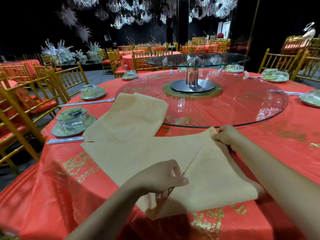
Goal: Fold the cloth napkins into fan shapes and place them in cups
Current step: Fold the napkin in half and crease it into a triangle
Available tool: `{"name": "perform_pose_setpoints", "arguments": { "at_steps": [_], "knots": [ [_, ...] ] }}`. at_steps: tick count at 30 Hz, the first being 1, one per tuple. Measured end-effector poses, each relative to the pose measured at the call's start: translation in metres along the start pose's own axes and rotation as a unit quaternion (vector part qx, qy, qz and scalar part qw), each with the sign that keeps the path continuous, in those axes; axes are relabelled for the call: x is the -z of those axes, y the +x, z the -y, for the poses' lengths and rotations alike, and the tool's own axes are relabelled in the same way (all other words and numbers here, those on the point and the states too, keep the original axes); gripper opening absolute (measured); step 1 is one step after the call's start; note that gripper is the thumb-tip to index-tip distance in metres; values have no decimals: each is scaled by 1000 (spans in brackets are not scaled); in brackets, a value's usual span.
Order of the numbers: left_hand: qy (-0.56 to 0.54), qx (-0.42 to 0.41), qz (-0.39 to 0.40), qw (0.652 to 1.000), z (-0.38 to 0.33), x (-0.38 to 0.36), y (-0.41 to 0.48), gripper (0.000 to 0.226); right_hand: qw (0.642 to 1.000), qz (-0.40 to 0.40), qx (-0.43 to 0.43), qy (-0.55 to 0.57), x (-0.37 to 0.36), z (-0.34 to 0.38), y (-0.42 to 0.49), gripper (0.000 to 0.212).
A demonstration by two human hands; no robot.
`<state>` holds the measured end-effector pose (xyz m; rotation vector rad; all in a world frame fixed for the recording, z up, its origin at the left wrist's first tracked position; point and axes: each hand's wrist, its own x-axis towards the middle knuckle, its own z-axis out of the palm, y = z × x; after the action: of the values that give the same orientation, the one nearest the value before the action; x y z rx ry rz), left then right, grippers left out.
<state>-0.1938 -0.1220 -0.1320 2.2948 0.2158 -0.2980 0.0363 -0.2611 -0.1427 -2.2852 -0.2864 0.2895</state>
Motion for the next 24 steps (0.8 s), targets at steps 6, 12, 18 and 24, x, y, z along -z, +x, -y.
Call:
{"name": "perform_pose_setpoints", "arguments": {
  "at_steps": [6,12,18,24],
  "knots": [
    [171,-112,-155,967,-32,-26,34,43,994,-37,25,-95,-7,-5,-2,21],
    [141,-45,-177,973,-25,-38,66,38,993,-47,36,-107,-7,-8,-3,12],
    [97,-44,-179,978,-20,-36,70,34,995,-31,66,-64,0,-13,-5,32],
    [57,-31,-192,979,-17,-37,72,33,996,-18,84,-37,7,-14,-7,29]
  ]
}}
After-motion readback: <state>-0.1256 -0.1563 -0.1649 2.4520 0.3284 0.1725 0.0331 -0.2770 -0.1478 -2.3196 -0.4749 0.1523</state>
